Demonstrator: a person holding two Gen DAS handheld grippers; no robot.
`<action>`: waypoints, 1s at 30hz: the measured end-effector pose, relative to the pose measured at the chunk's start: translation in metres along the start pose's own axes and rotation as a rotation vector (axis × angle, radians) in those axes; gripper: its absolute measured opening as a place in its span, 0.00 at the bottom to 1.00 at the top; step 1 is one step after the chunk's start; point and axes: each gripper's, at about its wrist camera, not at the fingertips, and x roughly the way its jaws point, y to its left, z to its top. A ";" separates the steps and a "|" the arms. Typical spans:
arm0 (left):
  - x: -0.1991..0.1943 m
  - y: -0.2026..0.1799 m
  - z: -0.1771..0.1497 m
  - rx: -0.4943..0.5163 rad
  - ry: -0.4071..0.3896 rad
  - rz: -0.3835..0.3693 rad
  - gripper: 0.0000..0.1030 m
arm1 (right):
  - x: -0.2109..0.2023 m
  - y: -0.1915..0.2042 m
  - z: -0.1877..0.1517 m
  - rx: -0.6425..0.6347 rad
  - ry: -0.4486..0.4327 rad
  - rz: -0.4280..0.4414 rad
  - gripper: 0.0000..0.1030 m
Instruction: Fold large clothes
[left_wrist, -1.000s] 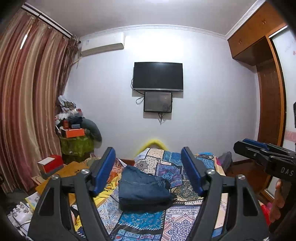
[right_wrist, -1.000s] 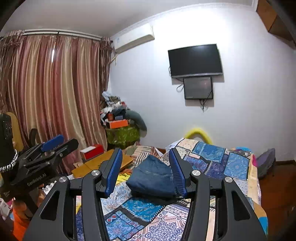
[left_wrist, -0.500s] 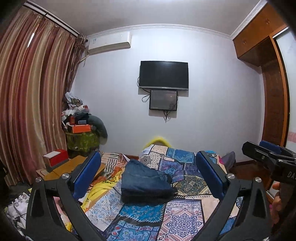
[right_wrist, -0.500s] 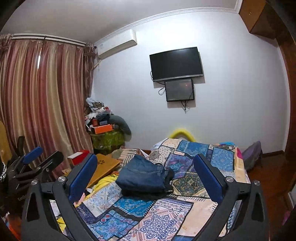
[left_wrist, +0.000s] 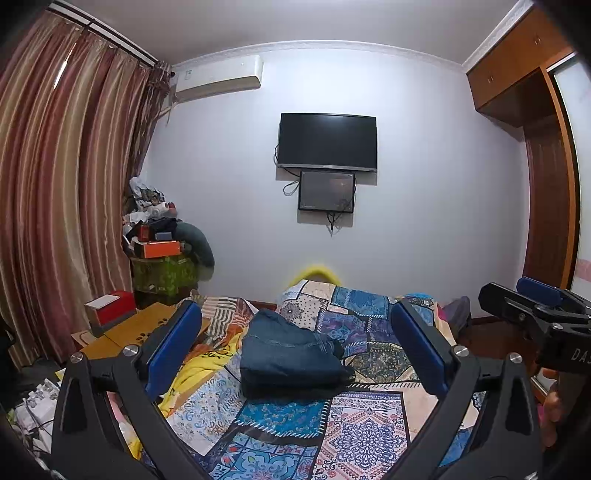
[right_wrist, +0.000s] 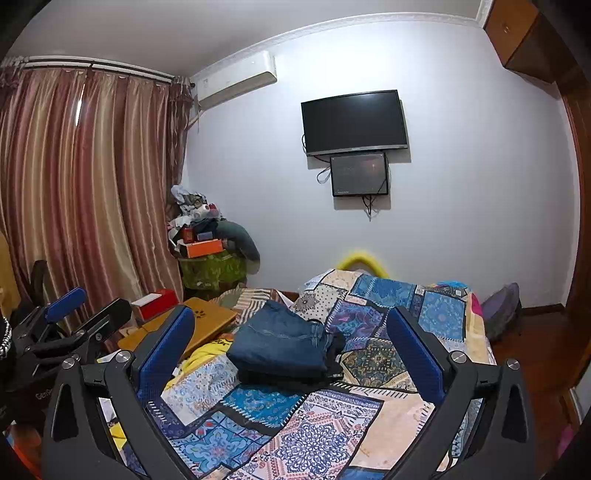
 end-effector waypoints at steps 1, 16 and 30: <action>0.001 -0.001 -0.001 0.002 0.003 0.001 1.00 | 0.000 0.000 0.000 0.000 0.003 -0.001 1.00; 0.005 -0.005 -0.003 0.010 0.024 0.001 1.00 | 0.001 0.001 0.001 -0.004 0.030 -0.013 1.00; 0.002 -0.005 -0.002 0.013 0.030 -0.020 1.00 | 0.000 0.004 0.002 -0.015 0.035 -0.021 1.00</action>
